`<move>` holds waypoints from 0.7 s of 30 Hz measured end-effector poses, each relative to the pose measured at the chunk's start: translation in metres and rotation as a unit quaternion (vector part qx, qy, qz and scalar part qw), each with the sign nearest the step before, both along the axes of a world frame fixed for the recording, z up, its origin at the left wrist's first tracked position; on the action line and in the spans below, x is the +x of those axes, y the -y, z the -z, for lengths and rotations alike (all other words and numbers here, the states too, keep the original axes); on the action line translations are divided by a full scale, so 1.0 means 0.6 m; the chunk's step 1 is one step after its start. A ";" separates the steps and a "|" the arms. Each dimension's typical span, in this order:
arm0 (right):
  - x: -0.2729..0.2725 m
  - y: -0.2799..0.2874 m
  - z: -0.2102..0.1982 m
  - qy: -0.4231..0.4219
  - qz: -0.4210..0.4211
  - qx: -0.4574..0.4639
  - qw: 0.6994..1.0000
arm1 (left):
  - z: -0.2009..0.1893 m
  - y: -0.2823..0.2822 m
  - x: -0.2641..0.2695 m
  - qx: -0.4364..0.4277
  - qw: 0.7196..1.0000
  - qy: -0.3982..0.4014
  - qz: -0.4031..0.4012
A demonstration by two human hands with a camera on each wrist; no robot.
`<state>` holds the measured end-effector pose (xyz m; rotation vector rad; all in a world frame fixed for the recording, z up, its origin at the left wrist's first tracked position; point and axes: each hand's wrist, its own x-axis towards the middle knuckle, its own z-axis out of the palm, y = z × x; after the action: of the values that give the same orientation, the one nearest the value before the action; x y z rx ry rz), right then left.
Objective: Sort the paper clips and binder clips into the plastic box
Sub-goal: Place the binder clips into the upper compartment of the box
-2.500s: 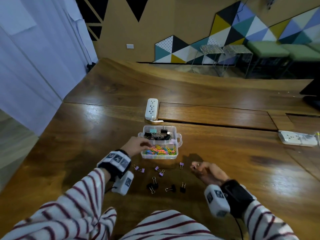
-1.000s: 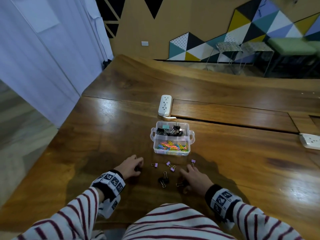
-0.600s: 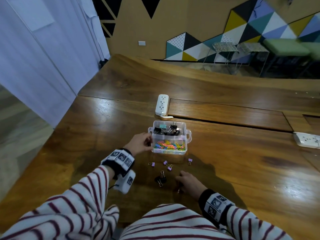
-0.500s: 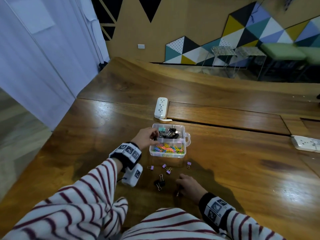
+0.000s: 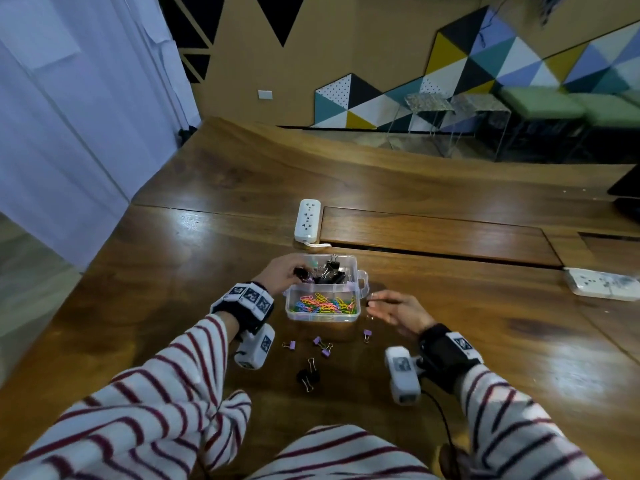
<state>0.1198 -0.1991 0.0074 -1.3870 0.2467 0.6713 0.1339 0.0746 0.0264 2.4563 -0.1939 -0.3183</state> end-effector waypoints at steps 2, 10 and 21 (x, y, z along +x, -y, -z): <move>0.035 -0.030 -0.018 0.014 0.042 0.020 0.999 | -0.004 -0.016 -0.027 0.004 1.000 0.014 -0.014; 0.111 -0.123 -0.039 0.134 -0.086 -0.232 0.960 | 0.023 -0.018 -0.162 0.050 0.994 -0.077 -0.055; -0.010 -0.015 0.009 0.249 -0.122 -0.444 0.852 | 0.098 0.051 -0.211 0.201 0.975 -0.098 0.016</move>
<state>0.1137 -0.1903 0.0021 -2.4657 -0.0636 0.3668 0.0073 0.0441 -0.0321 2.7979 -0.0913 -0.6673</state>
